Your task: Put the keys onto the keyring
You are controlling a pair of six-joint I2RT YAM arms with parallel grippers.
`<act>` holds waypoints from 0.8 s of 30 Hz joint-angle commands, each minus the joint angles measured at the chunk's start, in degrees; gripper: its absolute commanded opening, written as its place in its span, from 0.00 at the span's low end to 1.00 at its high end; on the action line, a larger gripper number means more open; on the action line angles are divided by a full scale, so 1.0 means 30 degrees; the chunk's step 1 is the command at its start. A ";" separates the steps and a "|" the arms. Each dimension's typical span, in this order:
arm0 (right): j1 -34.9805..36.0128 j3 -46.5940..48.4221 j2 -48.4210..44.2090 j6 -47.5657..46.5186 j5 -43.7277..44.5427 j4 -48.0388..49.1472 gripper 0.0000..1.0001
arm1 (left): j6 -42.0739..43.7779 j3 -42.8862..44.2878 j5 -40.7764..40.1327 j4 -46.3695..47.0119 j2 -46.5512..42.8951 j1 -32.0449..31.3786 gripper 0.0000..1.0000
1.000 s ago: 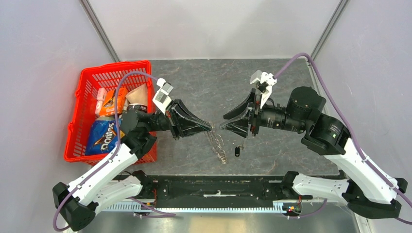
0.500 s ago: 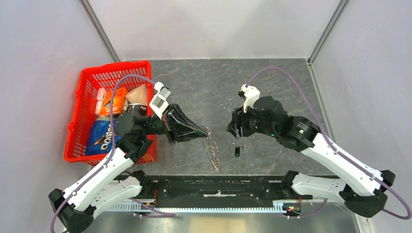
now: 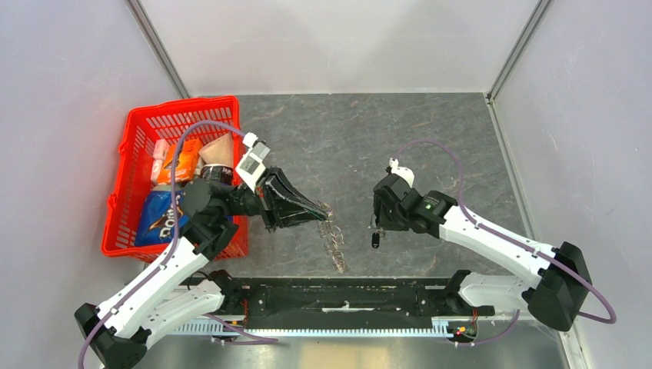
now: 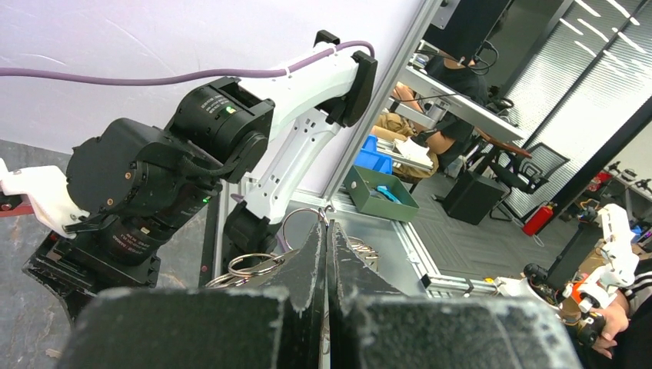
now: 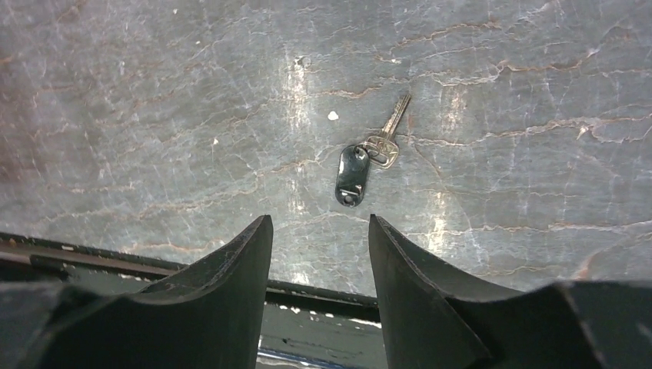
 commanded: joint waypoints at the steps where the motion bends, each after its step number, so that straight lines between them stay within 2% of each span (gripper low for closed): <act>1: -0.0016 -0.0483 -0.0225 0.3182 0.1525 0.1364 0.57 | 0.0784 0.0346 -0.0246 -0.0114 -0.0297 -0.0009 0.02; 6: -0.0044 -0.0432 0.1440 0.4930 0.1576 0.1549 0.57 | 0.0766 0.0225 -0.0538 -0.0338 -0.0395 -0.0008 0.02; 14: -0.0044 -0.0198 0.4098 0.7646 0.1986 0.1720 0.57 | 0.2147 0.0818 -0.1249 -0.3304 -0.0998 -0.0008 0.02; 24: -0.0081 -0.0037 0.6186 0.9270 0.1793 0.1731 0.56 | 0.2893 0.0840 -0.1237 -0.4379 -0.1260 -0.0008 0.02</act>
